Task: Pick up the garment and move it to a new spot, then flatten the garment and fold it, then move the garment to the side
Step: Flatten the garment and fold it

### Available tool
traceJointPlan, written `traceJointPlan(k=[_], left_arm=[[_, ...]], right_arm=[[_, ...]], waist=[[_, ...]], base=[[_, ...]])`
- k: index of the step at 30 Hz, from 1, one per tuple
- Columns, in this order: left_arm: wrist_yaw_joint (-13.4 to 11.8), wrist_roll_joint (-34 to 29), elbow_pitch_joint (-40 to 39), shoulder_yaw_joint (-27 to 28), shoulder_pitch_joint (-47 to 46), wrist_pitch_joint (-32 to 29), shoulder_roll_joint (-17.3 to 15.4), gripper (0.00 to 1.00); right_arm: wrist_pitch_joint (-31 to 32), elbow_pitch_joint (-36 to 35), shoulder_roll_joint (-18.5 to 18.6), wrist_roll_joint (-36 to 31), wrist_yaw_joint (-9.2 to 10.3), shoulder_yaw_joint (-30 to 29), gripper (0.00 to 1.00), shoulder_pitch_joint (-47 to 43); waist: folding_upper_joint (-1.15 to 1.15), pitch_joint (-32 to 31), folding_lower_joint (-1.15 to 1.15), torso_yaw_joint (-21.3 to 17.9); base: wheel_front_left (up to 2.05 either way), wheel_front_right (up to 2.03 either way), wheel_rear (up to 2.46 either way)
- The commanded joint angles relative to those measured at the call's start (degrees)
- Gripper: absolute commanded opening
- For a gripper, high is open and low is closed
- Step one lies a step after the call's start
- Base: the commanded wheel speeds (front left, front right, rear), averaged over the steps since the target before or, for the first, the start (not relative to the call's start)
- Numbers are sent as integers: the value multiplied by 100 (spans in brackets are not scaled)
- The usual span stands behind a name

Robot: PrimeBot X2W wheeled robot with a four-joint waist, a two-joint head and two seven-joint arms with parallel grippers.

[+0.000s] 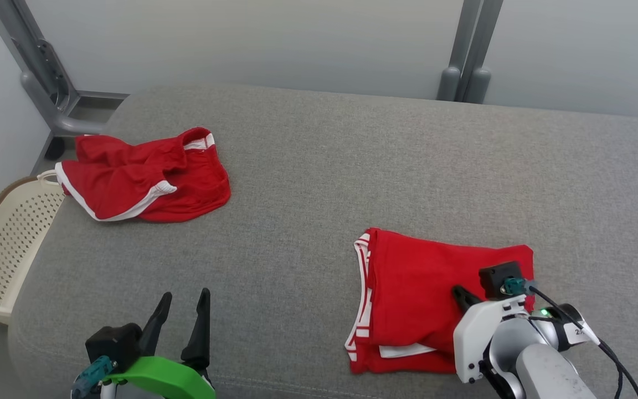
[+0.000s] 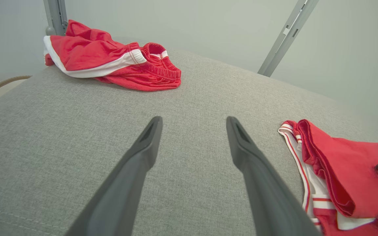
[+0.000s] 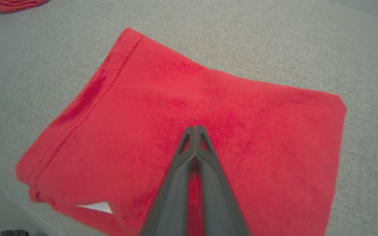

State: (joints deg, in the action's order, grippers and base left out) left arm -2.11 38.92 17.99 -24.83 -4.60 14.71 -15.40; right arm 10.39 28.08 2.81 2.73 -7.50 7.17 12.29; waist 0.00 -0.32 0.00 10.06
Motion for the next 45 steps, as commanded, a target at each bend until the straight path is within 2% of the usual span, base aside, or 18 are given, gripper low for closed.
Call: traceJointPlan(k=[1, 10, 20, 28, 29, 30, 31, 32, 35, 38, 45], left_arm=[[-11, 10, -13, 23, -45, 29, -12, 100], [52, -17, 44, -9, -148, 35, 31, 100], [75, -19, 139, -31, -201, 43, 49, 100], [37, 7, 148, -39, -93, 42, -8, 100], [19, 12, 143, -33, -64, 43, -20, 100], [14, 20, 135, -26, -40, 43, -32, 100], [-2, 24, 118, -24, -18, 43, -40, 100], [-6, 25, 104, -24, 7, 41, -54, 100], [-33, 35, 61, -15, 60, 18, -90, 100], [-52, 56, 15, -15, 110, -6, -117, 100], [-102, 93, -89, 2, 174, -31, -171, 100]], right_arm=[[-93, -76, 14, 78, 2, 135, 0, -48], [-83, 54, 19, 408, 2, 924, 0, 86], [-106, 416, 18, 1039, 2, 2200, 0, 212], [-251, 382, 19, 1527, 2, 2571, 0, 409], [-240, 348, 19, 1581, 2, 2539, 9, 429], [-205, 306, 21, 1623, 2, 2486, 38, 448], [-172, 260, 22, 1639, 2, 2390, 94, 477], [-105, 228, 26, 1678, 2, 2243, 100, 487], [226, 83, 22, 1602, 2, 1751, 100, 487], [573, -117, 34, 1352, 2, 939, 100, 336], [1399, -1056, 15, 839, 2, -623, 100, -188]], waist=[[0, 66, 0, -2], [0, 187, 0, 106], [0, 193, 0, 208], [0, 83, 0, 199], [0, 62, 0, 181], [0, 39, 0, 161], [0, 18, 0, 139], [0, -6, 0, 113], [0, -80, 0, 27], [0, -155, 0, -58], [0, -181, 0, -262]], base=[[0, 0, 0], [0, 0, 0], [0, 0, 0], [0, 0, 0], [0, 0, 0], [0, 0, 0], [0, 0, 0], [0, 0, 0], [0, 0, 0], [0, 0, 0], [0, 0, 0]])
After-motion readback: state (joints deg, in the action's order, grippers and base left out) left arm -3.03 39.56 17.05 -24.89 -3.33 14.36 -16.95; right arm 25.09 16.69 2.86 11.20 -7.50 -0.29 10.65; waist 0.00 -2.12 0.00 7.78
